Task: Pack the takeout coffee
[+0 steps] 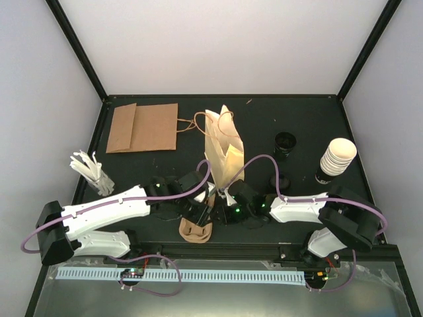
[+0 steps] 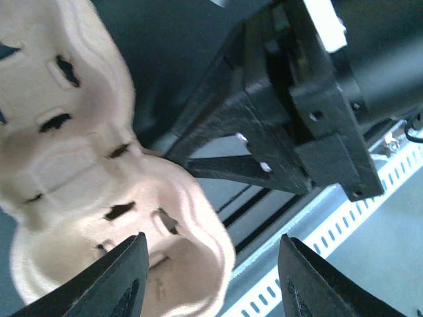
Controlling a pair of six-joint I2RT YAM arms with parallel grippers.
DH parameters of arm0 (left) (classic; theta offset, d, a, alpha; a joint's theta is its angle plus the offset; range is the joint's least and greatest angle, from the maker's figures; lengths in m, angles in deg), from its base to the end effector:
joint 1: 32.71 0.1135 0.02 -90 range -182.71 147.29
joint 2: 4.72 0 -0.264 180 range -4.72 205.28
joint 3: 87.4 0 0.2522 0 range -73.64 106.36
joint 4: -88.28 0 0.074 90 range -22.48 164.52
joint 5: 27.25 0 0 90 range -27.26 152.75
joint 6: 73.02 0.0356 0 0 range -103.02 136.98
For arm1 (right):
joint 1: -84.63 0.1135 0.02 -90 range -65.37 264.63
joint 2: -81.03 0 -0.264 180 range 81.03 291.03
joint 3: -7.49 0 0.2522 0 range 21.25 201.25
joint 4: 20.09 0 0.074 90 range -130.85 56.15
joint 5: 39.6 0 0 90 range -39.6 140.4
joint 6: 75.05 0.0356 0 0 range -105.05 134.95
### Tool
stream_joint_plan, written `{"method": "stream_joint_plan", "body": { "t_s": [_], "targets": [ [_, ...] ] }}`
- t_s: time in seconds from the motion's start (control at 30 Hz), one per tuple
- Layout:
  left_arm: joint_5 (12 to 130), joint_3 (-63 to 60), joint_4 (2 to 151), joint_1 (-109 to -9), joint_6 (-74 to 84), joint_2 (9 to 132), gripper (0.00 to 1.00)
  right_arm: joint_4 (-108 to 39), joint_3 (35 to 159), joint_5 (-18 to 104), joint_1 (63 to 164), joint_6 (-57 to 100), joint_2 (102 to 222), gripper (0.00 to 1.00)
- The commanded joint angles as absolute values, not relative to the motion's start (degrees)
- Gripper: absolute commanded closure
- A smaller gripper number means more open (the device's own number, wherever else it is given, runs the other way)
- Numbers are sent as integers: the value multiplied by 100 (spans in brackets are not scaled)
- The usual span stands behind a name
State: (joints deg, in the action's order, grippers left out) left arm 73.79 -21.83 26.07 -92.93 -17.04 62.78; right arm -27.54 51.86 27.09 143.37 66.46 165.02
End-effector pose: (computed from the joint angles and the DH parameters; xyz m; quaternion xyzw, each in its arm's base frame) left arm 0.1026 -0.1931 0.2509 0.2408 0.9400 -0.2270 0.0829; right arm 0.1225 0.2290 0.1371 -0.1312 0.9050 0.4015 0.0507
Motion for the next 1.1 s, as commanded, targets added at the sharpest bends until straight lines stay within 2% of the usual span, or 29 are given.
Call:
{"method": "stream_joint_plan", "body": {
  "t_s": [0.0, 0.3, 0.57, 0.7, 0.93, 1.07],
  "targets": [
    [7415, -2103, 2394, -9718, -2207, 6411, 43, -2076, 5020, 2420, 14320, 6898, 16580, 70],
    [6461, -1728, 1732, -10266, -2839, 7261, 41, -2017, 5034, 2413, 14325, 6904, 16508, 70],
    [6256, -1648, 1796, -10437, -3068, 7692, 42, -2038, 5056, 2395, 14325, 6884, 16477, 70],
    [6070, -1587, 1685, -10443, -3152, 7841, 51, -2048, 5061, 2412, 14325, 6890, 16453, 70],
    [5808, -1463, 1433, -10443, -3257, 7876, 78, -2083, 5060, 2447, 14326, 6872, 16408, 70],
    [5651, -1356, 1249, -10443, -3314, 7757, 90, -2135, 5061, 2486, 14325, 6867, 16362, 70]
  ]
}}
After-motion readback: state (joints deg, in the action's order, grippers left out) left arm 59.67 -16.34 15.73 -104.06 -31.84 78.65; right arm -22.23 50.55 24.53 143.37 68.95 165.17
